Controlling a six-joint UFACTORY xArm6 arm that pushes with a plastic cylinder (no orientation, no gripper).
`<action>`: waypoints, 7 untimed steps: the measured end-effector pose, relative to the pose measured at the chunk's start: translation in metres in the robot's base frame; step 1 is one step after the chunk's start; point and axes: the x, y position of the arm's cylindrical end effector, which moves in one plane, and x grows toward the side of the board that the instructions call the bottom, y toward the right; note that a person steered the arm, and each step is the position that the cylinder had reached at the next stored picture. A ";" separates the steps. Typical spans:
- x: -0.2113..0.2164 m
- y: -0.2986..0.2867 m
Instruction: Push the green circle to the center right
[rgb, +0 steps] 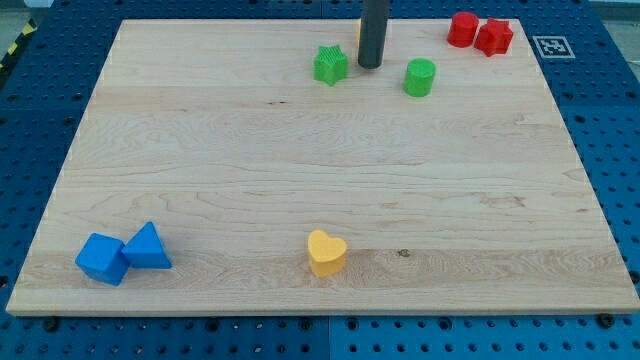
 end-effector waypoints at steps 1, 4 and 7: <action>0.012 0.037; 0.065 0.094; 0.123 0.117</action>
